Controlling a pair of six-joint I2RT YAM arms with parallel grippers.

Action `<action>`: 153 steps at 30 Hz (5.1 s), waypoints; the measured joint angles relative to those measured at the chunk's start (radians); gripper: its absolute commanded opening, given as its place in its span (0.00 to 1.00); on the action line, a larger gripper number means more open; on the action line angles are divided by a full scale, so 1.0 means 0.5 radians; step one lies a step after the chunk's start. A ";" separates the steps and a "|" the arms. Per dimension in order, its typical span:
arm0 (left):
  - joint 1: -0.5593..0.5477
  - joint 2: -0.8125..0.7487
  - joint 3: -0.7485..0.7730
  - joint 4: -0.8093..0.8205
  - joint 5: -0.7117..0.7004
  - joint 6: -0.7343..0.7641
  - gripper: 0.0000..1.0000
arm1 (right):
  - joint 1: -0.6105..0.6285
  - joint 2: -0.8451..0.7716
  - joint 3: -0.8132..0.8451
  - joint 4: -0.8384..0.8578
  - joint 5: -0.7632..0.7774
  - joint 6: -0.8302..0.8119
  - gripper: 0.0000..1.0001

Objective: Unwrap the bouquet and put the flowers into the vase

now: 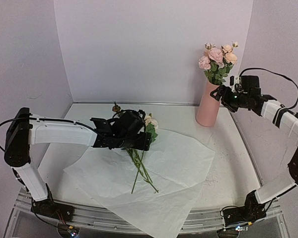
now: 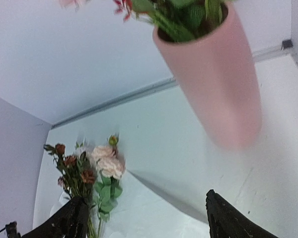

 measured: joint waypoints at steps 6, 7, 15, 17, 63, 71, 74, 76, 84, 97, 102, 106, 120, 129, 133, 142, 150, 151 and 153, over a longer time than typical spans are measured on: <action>0.020 0.193 0.083 -0.092 0.058 -0.112 0.56 | 0.251 -0.045 -0.300 0.018 -0.117 0.053 0.81; 0.024 0.230 0.113 -0.122 0.063 -0.126 0.55 | 0.315 -0.044 -0.332 0.020 -0.118 0.059 0.81; 0.040 0.407 0.258 -0.308 0.078 -0.198 0.45 | 0.616 0.092 -0.451 0.160 -0.159 0.148 0.79; 0.044 0.437 0.288 -0.348 0.092 -0.214 0.42 | 0.646 0.141 -0.451 0.190 -0.159 0.160 0.79; 0.076 0.843 0.566 -0.569 0.123 -0.218 0.00 | 0.700 0.304 -0.448 0.351 -0.241 0.208 0.78; 0.076 0.441 0.560 -0.605 0.071 -0.231 0.00 | 0.703 0.304 -0.438 0.408 -0.391 0.314 0.73; 0.076 0.296 0.560 -0.598 0.069 -0.231 0.00 | 0.717 0.304 -0.403 0.441 -0.451 0.374 0.62; 0.076 0.225 0.556 -0.576 0.077 -0.225 0.00 | 0.737 0.304 -0.367 0.495 -0.491 0.419 0.53; 0.076 -0.115 0.131 -0.190 0.258 -0.152 0.00 | 0.833 0.304 -0.262 0.758 -0.660 0.568 0.54; 0.076 -0.508 -0.208 0.467 0.660 -0.069 0.00 | 0.981 0.323 -0.189 1.036 -0.729 0.675 0.60; 0.076 -0.539 -0.276 0.591 0.764 -0.071 0.00 | 1.030 0.322 -0.190 1.175 -0.720 0.697 0.57; 0.076 -0.541 -0.305 0.650 0.840 -0.075 0.00 | 1.040 0.316 -0.192 1.270 -0.687 0.728 0.48; 0.079 -0.545 -0.335 0.732 0.893 -0.069 0.56 | 1.043 0.293 -0.202 1.350 -0.605 0.777 0.00; 0.075 -0.647 -0.465 0.771 0.671 -0.076 0.68 | 1.045 0.080 -0.116 0.730 -0.043 0.192 0.00; 0.075 -0.647 -0.465 0.757 0.570 -0.077 0.68 | 1.045 -0.118 -0.050 0.481 0.493 -0.206 0.00; 0.075 -0.604 -0.464 0.646 0.408 -0.084 0.67 | 1.027 -0.296 0.316 0.349 1.589 -1.070 0.00; 0.075 -0.542 -0.463 0.609 0.366 -0.126 0.67 | 0.853 -0.102 0.887 0.364 1.810 -1.458 0.00; 0.075 -0.539 -0.463 0.607 0.366 -0.129 0.67 | 0.804 -0.079 0.938 0.363 1.796 -1.462 0.00; 0.075 -0.531 -0.461 0.600 0.367 -0.131 0.67 | 0.718 -0.034 1.027 0.363 1.762 -1.458 0.00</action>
